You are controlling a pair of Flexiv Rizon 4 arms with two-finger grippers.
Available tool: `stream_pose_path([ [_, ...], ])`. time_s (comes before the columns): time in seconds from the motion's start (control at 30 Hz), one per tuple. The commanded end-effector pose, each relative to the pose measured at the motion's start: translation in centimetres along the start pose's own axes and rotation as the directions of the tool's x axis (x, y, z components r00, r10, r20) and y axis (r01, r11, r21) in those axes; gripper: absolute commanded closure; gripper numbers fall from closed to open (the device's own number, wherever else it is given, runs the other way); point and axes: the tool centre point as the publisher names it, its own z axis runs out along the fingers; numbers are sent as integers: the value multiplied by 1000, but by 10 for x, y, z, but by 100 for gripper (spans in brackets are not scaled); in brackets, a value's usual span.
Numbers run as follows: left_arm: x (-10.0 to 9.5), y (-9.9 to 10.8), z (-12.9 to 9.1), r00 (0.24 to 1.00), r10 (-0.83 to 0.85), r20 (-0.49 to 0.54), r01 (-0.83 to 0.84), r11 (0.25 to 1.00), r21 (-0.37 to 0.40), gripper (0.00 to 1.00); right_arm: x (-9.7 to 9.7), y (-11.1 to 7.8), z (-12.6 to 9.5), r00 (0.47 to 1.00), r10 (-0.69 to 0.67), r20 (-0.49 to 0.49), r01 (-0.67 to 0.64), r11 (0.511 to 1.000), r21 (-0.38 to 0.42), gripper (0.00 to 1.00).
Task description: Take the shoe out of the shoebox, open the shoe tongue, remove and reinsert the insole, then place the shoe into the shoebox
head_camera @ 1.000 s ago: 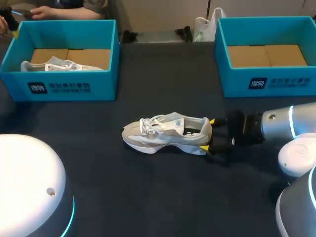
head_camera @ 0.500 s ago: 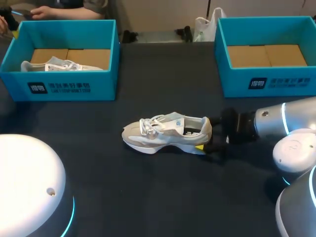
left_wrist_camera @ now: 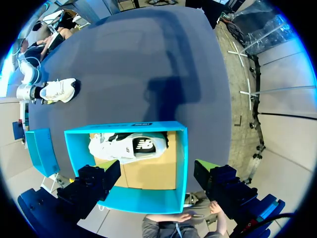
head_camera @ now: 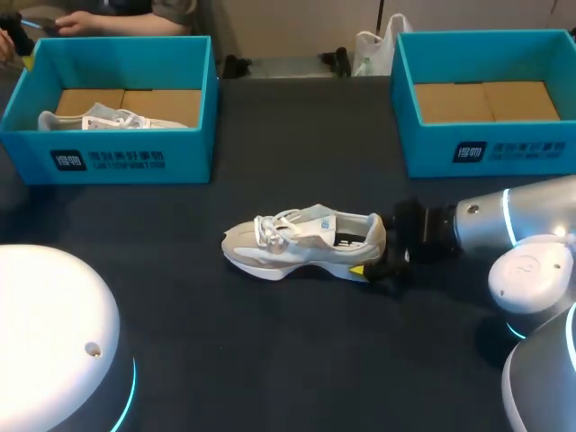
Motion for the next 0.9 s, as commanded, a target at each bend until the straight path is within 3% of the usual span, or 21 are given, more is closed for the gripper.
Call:
stream_pose_path([
  [0.03, 0, 0, 0, 1000, 1, -2, -1, 1000, -1, 0, 0, 1, 2, 1000, -14, -12, 14, 1000, 11, 100],
  [0.5, 0, 0, 0, 1000, 1, -2, -1, 1000, -1, 0, -1, 1, -7, 990, -99, -101, 104, 994, 41, 100],
  [0.9, 0, 0, 0, 1000, 1, -2, -1, 1000, -1, 0, 2, -7, -2, 990, -89, -108, 95, 995, 44, 100],
])
